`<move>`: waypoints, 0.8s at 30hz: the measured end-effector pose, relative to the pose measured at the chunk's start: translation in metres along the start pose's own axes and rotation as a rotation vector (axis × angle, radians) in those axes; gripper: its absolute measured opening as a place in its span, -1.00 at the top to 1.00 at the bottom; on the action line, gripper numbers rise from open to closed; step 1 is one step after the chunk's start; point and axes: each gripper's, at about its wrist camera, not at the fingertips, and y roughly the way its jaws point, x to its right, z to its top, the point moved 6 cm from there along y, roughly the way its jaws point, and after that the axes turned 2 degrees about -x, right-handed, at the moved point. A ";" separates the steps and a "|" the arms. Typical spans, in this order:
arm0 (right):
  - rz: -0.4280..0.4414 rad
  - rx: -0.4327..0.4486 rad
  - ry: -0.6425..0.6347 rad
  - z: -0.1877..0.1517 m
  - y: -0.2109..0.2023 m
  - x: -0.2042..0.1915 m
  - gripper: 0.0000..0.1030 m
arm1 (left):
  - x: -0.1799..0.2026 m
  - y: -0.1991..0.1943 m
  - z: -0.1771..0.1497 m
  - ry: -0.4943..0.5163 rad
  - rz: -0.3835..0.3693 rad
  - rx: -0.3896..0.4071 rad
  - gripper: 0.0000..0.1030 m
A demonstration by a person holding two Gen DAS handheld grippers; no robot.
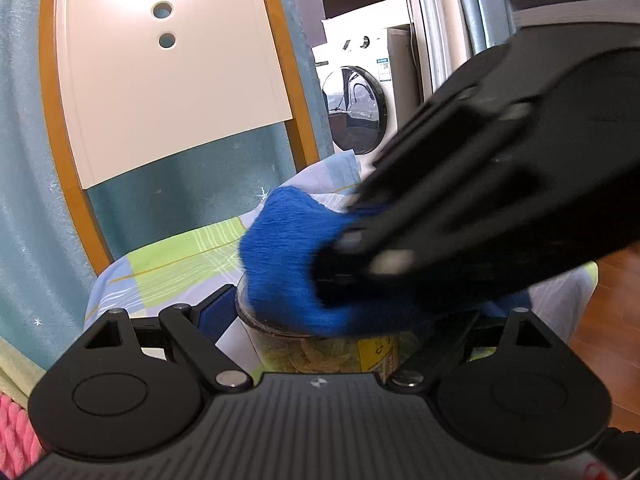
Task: Clean container
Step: 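Press the towel onto the jar base with the right gripper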
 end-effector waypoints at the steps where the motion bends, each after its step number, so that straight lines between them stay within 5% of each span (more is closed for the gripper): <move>1: -0.028 0.010 -0.005 0.001 0.004 0.003 0.95 | 0.000 0.000 0.000 -0.001 0.001 -0.002 -0.67; 7: -0.178 -0.044 -0.170 -0.005 -0.001 0.007 0.98 | 0.000 0.001 0.002 -0.011 0.001 0.000 -0.68; 15: -0.007 -0.120 -0.059 -0.003 -0.019 -0.007 0.92 | 0.004 0.000 -0.001 -0.012 0.002 -0.010 -0.67; 19: -0.004 -0.068 -0.004 0.005 -0.004 -0.007 0.92 | 0.004 -0.001 -0.001 -0.023 0.005 -0.015 -0.67; 24: -0.100 -0.055 -0.063 0.005 0.004 0.009 0.97 | 0.004 -0.001 -0.001 -0.031 0.006 -0.017 -0.67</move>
